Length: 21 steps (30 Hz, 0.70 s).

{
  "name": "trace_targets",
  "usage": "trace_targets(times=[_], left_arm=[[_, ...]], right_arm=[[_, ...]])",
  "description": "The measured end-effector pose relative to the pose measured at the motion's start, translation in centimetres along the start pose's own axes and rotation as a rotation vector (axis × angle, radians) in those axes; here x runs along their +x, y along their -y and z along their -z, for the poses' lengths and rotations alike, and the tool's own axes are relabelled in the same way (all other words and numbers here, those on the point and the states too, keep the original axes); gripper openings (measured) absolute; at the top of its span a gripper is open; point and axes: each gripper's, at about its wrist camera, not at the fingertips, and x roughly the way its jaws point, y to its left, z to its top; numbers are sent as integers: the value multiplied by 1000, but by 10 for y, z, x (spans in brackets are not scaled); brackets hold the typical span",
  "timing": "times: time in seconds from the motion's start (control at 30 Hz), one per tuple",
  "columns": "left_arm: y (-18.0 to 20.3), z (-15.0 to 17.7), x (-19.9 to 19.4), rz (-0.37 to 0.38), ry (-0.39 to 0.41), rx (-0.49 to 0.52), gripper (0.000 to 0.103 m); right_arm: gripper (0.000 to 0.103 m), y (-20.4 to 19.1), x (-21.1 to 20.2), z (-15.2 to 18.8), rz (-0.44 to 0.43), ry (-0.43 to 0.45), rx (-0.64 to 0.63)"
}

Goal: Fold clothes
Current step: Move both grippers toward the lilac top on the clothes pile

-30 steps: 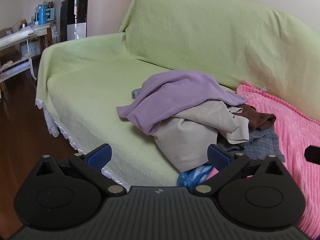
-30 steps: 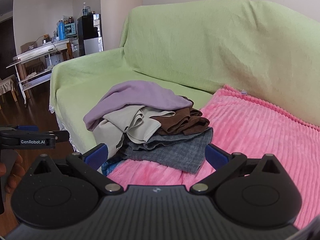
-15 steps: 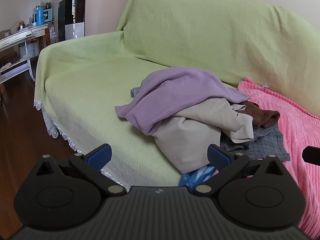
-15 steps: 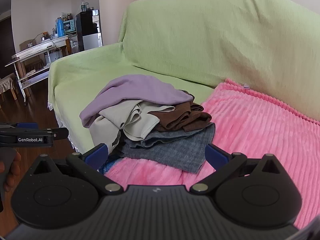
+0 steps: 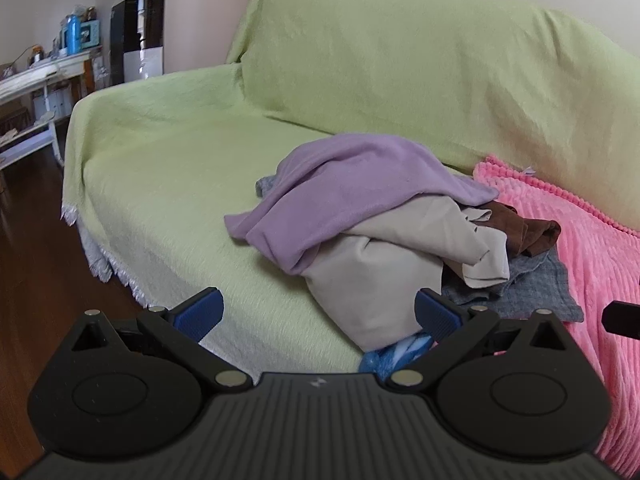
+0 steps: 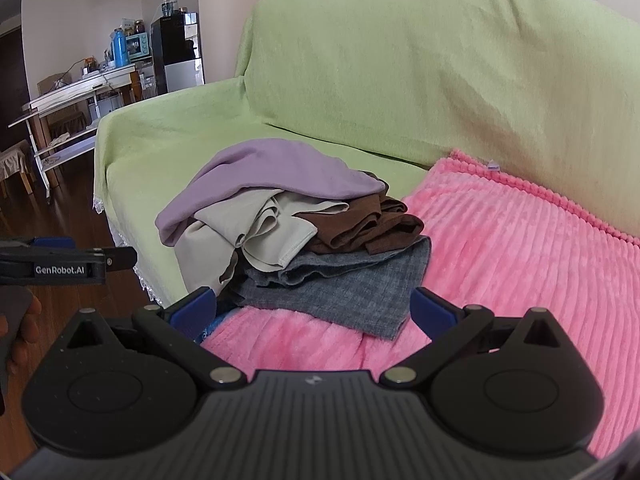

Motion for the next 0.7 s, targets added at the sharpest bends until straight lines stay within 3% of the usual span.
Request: trace_targets(times=[0.23, 0.5, 0.63, 0.7], left_arm=[[-20, -40, 24, 46, 77, 60, 102], [-20, -69, 89, 160, 47, 262, 101], [-20, -77, 125, 210, 5, 255, 94], [-22, -78, 137, 245, -17, 234, 86]], right_arm=[[102, 2, 20, -38, -23, 44, -104], [100, 7, 91, -88, -92, 49, -176], [97, 18, 141, -107, -119, 0, -162], [91, 26, 162, -114, -136, -33, -136]])
